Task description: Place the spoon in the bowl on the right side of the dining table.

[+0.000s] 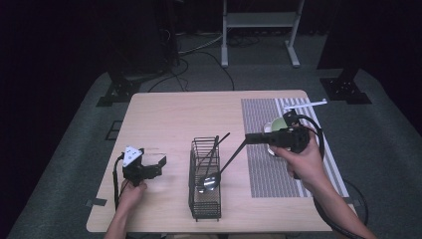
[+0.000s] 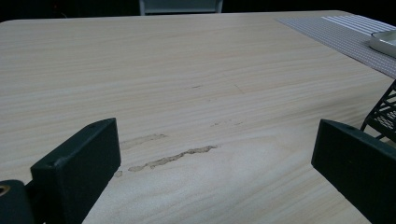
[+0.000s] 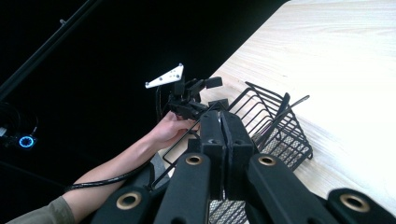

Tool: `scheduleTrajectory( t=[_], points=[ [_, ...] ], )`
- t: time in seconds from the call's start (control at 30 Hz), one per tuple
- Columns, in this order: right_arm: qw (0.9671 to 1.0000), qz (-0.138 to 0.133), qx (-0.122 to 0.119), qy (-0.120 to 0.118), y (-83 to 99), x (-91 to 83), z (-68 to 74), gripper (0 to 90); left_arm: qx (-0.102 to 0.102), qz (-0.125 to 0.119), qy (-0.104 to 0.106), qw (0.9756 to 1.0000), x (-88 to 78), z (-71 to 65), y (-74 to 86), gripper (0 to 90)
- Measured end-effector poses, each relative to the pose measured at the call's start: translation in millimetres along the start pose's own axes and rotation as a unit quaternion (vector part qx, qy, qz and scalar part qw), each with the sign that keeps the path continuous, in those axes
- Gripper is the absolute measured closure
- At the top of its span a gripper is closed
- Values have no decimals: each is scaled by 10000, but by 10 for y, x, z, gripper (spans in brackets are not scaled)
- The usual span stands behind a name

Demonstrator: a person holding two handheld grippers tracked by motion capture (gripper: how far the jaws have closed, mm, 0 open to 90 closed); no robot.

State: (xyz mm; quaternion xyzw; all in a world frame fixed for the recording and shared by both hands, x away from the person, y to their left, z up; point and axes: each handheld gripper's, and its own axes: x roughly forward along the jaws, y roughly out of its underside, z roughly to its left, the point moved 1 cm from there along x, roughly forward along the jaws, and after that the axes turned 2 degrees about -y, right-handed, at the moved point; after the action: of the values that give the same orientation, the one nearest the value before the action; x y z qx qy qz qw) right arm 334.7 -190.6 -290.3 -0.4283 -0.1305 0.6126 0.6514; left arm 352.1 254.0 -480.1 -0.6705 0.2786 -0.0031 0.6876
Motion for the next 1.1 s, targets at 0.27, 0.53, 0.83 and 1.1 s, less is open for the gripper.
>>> scheduleTrajectory(
  t=[0.27, 0.53, 0.83, 1.1],
  points=[
    [9999, -83, 87, -46, -5, -119, -24, 885, -2, 0, -6, 10000, 1, 0, 0, 3],
    [9998, -143, 136, 26, 18, -246, -58, 885, 0, -3, 0, 10000, 0, 0, 0, 4],
    [9992, -285, 260, 111, 58, -398, -173, 885, -1, -1, -4, 10000, 1, -1, 0, 4],
    [9984, -380, 379, 193, 99, -504, -282, 885, -2, 5, -1, 10000, -1, 1, 0, 4]
  ],
)
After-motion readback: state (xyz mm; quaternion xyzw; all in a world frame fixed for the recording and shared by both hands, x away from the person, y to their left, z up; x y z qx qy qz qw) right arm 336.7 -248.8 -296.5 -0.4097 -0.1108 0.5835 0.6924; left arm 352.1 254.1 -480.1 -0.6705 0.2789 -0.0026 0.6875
